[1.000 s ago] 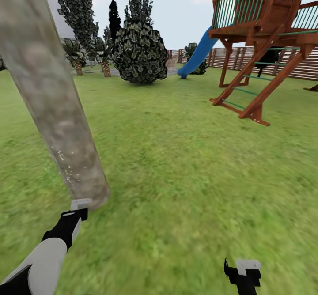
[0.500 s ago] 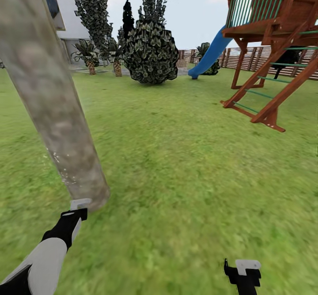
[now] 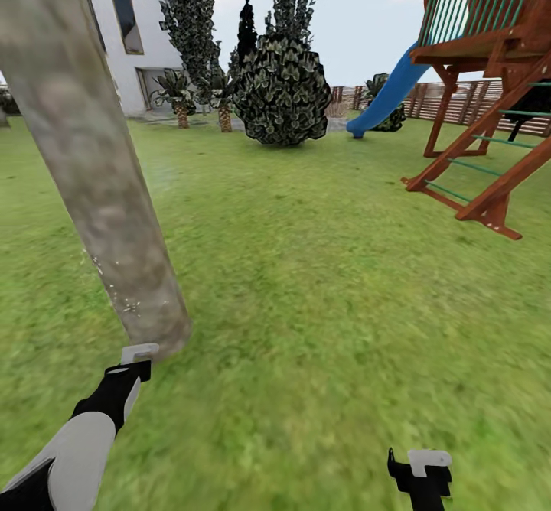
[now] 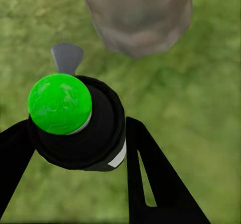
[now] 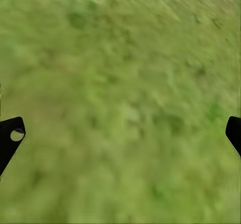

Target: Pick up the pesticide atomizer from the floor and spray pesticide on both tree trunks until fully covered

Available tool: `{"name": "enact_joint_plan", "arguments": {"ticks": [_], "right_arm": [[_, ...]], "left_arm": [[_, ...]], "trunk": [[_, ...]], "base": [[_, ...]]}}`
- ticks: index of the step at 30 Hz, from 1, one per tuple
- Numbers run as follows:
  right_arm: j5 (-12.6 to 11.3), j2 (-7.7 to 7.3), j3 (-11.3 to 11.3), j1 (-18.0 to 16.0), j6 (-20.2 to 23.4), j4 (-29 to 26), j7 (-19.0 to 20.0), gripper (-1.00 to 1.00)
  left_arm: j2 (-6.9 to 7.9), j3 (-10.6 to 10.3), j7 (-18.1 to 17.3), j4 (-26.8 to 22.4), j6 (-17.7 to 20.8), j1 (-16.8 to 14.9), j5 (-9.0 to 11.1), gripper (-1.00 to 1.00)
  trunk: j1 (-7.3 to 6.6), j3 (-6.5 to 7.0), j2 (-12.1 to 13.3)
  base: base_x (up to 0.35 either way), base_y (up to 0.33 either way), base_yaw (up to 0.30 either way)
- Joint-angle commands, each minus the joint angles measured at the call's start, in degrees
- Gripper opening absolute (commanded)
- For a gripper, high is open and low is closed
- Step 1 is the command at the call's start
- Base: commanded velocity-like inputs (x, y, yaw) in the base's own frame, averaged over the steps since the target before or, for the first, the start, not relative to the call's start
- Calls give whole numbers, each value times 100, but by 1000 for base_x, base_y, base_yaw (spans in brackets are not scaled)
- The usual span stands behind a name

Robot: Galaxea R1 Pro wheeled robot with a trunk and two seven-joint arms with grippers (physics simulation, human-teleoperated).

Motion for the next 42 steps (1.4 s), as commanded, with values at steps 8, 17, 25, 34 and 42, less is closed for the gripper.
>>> {"name": "enact_joint_plan", "arguments": {"ticks": [8, 17, 25, 34, 42], "right_arm": [[0, 7, -1, 0, 0, 0, 0, 100], [2, 7, 1, 0, 0, 0, 0, 100], [5, 7, 1, 0, 0, 0, 0, 100], [0, -2, -1, 0, 0, 0, 0, 100], [0, -26, -8, 0, 0, 0, 0, 100]], "left_arm": [[0, 6, -1, -2, 6, 0, -1, -100], [0, 8, -1, -3, 7, 0, 0, -100], [6, 3, -1, -3, 7, 0, -1, -100], [-26, -18, -25, -125, 33, -116, 17, -100], [-238, -75, -72, -135, 758, -1487, -10, -100]], "trunk": [[0, 0, 0], [0, 0, 0], [0, 0, 0], [0, 0, 0], [0, 0, 0]], "base": [[229, -194, 141], [47, -261, 52], [59, -266, 273], [38, -137, 275], [0, -1, 93]]}}
